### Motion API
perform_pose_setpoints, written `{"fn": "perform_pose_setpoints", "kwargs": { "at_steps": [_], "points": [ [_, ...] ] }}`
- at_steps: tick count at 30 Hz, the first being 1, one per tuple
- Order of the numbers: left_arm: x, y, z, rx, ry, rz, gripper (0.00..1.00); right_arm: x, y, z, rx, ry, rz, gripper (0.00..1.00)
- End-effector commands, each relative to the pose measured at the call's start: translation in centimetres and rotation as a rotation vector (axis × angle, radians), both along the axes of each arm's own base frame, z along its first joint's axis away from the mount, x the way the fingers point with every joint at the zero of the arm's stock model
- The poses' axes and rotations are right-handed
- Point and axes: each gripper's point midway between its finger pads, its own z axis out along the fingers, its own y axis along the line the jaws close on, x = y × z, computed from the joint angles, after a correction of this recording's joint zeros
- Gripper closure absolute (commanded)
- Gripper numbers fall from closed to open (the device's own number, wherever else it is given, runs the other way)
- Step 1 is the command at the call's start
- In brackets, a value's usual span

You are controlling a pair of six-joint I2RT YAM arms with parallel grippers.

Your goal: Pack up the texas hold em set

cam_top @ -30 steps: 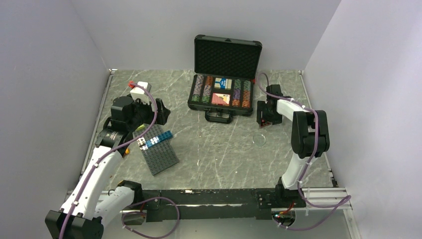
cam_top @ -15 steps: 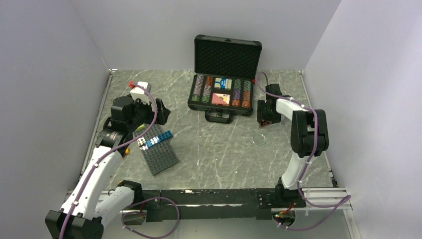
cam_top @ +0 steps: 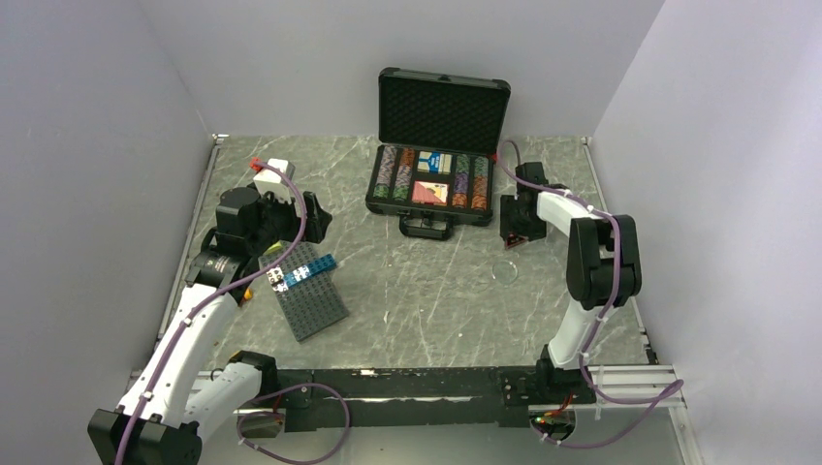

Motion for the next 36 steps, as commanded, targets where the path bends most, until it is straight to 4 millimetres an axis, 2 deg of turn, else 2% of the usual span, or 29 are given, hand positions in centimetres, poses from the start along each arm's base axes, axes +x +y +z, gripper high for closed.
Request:
{"fn": "perform_pose_setpoints", "kwargs": {
  "at_steps": [1, 5, 8, 12, 15, 22, 25, 29, 36],
  "points": [
    [0.2, 0.0, 1.5, -0.013, -0.06, -0.002, 0.01, 0.7, 0.3, 5.2, -0.008, -0.105, 0.014, 0.59],
    [0.2, -0.1, 1.6, -0.015, -0.061, -0.005, 0.01, 0.8, 2.1, 7.6, 0.032, -0.157, 0.05, 0.6],
    [0.2, -0.1, 1.6, -0.017, -0.06, -0.007, 0.01, 1.9, 4.3, 10.0, 0.05, -0.197, 0.097, 0.6],
    [0.2, -0.1, 1.6, -0.018, -0.061, -0.006, 0.01, 4.7, 7.7, 12.7, 0.056, -0.25, 0.167, 0.6],
    [0.2, -0.1, 1.5, -0.013, -0.059, -0.005, 0.01, 7.1, 10.5, 13.5, 0.066, -0.268, 0.209, 0.6],
    [0.3, 0.2, 1.5, -0.005, -0.059, 0.007, 0.01, 13.1, 15.5, 14.0, 0.175, -0.333, 0.154, 0.62],
    [0.3, 0.2, 1.4, -0.003, -0.059, 0.008, 0.01, 14.9, 16.9, 13.5, 0.232, -0.365, 0.095, 0.62],
    [0.3, 0.0, 1.5, -0.01, -0.06, -0.001, 0.01, 17.1, 17.6, 12.9, 0.295, -0.414, -0.022, 0.63],
    [0.2, -0.2, 1.7, -0.02, -0.062, -0.012, 0.01, 19.2, 18.2, 12.0, 0.328, -0.48, -0.172, 0.64]
  ]
}}
